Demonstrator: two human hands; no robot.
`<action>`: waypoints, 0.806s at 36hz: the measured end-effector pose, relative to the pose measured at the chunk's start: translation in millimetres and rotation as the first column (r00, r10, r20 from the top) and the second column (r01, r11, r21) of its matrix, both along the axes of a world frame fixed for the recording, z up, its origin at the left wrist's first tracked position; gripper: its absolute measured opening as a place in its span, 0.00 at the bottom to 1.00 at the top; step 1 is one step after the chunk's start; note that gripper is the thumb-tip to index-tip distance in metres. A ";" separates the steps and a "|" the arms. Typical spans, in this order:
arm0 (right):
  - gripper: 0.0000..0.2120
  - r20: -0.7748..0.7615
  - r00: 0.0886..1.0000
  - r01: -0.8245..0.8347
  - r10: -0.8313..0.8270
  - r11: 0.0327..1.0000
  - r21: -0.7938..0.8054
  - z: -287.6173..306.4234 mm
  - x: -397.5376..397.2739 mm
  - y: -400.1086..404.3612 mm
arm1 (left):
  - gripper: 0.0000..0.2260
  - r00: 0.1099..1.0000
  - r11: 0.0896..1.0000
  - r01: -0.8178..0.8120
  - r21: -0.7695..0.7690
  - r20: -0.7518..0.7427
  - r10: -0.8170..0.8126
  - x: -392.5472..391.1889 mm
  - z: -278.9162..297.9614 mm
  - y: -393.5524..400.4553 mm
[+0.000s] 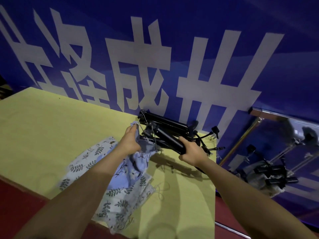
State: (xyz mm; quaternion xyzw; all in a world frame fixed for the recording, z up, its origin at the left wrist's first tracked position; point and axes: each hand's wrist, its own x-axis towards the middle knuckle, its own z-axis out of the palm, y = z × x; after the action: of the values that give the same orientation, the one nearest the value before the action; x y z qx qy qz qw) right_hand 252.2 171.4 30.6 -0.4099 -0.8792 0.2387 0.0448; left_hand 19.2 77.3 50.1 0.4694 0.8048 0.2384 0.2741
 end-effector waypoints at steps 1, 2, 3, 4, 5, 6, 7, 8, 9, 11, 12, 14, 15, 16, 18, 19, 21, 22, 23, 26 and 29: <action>0.22 0.051 0.998 -0.024 0.023 1.000 0.017 0.3 -0.1 -0.6 | 0.43 1.000 1.000 0.026 -0.014 -0.009 -0.026 0.0 3.5 0.2; 0.23 0.099 0.994 -0.044 0.040 0.998 0.038 0.5 -0.4 -1.2 | 0.42 0.998 0.998 0.052 -0.033 -0.026 -0.053 0.0 6.9 -0.2; 0.24 0.144 0.988 -0.064 0.055 0.996 0.062 0.9 -0.8 -1.5 | 0.42 0.995 0.995 0.081 -0.054 -0.046 -0.084 0.0 10.4 -0.2; 0.25 0.181 0.981 -0.086 0.069 0.992 0.087 0.1 -2.0 -2.7 | 0.42 0.991 0.990 0.113 -0.078 -0.066 -0.119 0.1 12.8 -1.6; 0.25 0.212 0.974 -0.109 0.083 0.988 0.113 0.2 -3.7 -3.0 | 0.41 0.984 0.984 0.148 -0.098 -0.084 -0.157 0.6 14.9 -1.9; 0.26 0.240 0.966 -0.130 0.094 0.982 0.139 0.5 -6.3 -3.6 | 0.41 0.976 0.976 0.185 -0.115 -0.099 -0.196 1.1 15.7 -2.3; 0.26 0.267 0.958 -0.149 0.102 0.975 0.163 1.0 -9.6 -3.4 | 0.41 0.966 0.967 0.219 -0.132 -0.113 -0.234 2.5 16.1 -2.4; 0.27 0.286 0.952 -0.171 0.111 0.966 0.195 2.0 -13.9 -3.9 | 0.40 0.955 0.957 0.248 -0.151 -0.124 -0.268 4.7 16.2 -2.6; 0.27 0.306 0.944 -0.194 0.120 0.955 0.223 3.1 -19.0 -4.2 | 0.40 0.945 0.947 0.273 -0.170 -0.136 -0.297 7.4 15.8 -2.5; 0.26 0.340 0.930 -0.241 0.141 0.931 0.274 6.9 -30.0 -4.3 | 0.40 0.928 0.933 0.304 -0.195 -0.163 -0.336 13.2 15.9 -2.4; 0.25 0.354 0.922 -0.268 0.154 0.915 0.301 9.2 -35.7 -4.1 | 0.41 0.922 0.930 0.311 -0.197 -0.175 -0.346 15.0 16.2 -2.1; 0.24 0.395 0.902 -0.328 0.172 0.869 0.370 12.9 -46.3 -2.0 | 0.41 0.916 0.929 0.323 -0.180 -0.185 -0.355 17.0 17.9 -1.2; 0.24 0.414 0.893 -0.354 0.179 0.846 0.398 15.4 -51.4 -1.8 | 0.40 0.914 0.928 0.333 -0.167 -0.187 -0.361 17.3 19.7 -0.6; 0.23 0.435 0.882 -0.380 0.181 0.818 0.431 18.1 -56.1 -2.9 | 0.38 0.911 0.927 0.339 -0.157 -0.189 -0.366 17.6 21.8 -0.2; 0.23 0.455 0.870 -0.417 0.189 0.774 0.476 23.8 -64.6 -3.2 | 0.36 0.906 0.926 0.346 -0.149 -0.204 -0.371 17.1 24.8 0.3; 0.22 0.456 0.867 -0.435 0.199 0.749 0.500 28.2 -67.8 -3.8 | 0.34 0.901 0.925 0.348 -0.152 -0.220 -0.374 17.0 25.0 0.3; 0.21 0.464 0.858 -0.482 0.222 0.661 0.575 36.4 -72.8 -2.4 | 0.33 0.890 0.924 0.339 -0.176 -0.258 -0.376 16.0 23.5 -1.5; 0.21 0.467 0.854 -0.497 0.229 0.622 0.605 41.0 -76.5 -2.0 | 0.34 0.884 0.926 0.326 -0.188 -0.287 -0.369 13.4 21.5 -2.6; 0.21 0.457 0.861 -0.490 0.222 0.599 0.633 45.4 -78.6 -1.2 | 0.35 0.879 0.932 0.309 -0.190 -0.318 -0.356 11.6 19.5 -4.1; 0.22 0.484 0.850 -0.500 0.209 0.609 0.615 53.7 -80.8 -0.1 | 0.35 0.872 0.949 0.274 -0.156 -0.375 -0.313 5.1 16.3 -7.3; 0.24 0.469 0.873 -0.449 0.136 0.602 0.661 56.0 -80.6 1.4 | 0.34 0.859 0.956 0.251 -0.148 -0.422 -0.291 -0.6 16.2 -8.1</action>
State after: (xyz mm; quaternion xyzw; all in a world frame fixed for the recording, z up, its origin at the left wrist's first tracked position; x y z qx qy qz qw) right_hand 171.6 172.9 86.6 -0.2380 -0.9449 -0.2249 0.0030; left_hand 18.6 69.2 66.3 0.6070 0.7813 0.0496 0.1366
